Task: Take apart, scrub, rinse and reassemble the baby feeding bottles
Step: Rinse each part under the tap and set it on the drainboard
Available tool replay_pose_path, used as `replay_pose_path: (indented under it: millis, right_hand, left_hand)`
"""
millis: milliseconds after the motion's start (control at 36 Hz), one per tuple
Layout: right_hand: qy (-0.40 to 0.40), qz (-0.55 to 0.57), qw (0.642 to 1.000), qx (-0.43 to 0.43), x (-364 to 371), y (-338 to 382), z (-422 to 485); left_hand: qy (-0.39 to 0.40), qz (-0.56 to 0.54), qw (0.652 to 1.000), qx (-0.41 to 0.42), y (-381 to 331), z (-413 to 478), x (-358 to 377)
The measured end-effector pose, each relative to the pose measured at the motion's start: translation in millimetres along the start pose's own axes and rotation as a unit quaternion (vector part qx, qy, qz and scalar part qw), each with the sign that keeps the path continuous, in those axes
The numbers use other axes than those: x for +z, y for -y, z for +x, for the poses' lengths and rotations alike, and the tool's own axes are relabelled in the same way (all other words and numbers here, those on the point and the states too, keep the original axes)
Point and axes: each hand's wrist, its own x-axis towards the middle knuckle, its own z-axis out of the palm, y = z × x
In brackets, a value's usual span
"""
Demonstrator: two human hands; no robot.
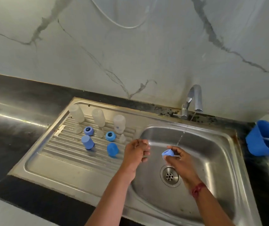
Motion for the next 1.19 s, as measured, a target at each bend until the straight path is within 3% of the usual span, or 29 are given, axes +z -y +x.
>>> replay_pose_path:
  millis: [222,417,583,944,1111,1194]
  right_hand:
    - [-0.004,-0.014,0.994,-0.104,75.8,61.2,-13.8]
    - [0.037,-0.099,0.977,-0.186,179.0,100.8,-18.3]
    - [0.105,-0.204,0.936,-0.266,273.2,108.4,-14.1]
    - [0.192,-0.400,0.859,-0.257,415.7,98.2,16.0]
    - [0.163,-0.484,0.812,-0.282,461.0,95.3,36.4]
    - [0.153,-0.497,0.812,-0.264,474.3,97.3,47.3]
  left_hand:
    - [-0.033,-0.083,0.994,0.056,-50.9,15.7,-59.6]
    - [-0.124,-0.148,0.976,0.097,-85.1,34.8,-159.6]
    - [-0.186,-0.160,0.967,0.072,-92.3,59.8,-240.3]
    - [-0.265,-0.147,0.952,0.034,-95.6,108.8,-347.8]
    - [-0.265,-0.160,0.950,0.037,-97.3,129.8,-370.7]
    - [-0.266,-0.170,0.948,0.037,-98.1,137.2,-377.3]
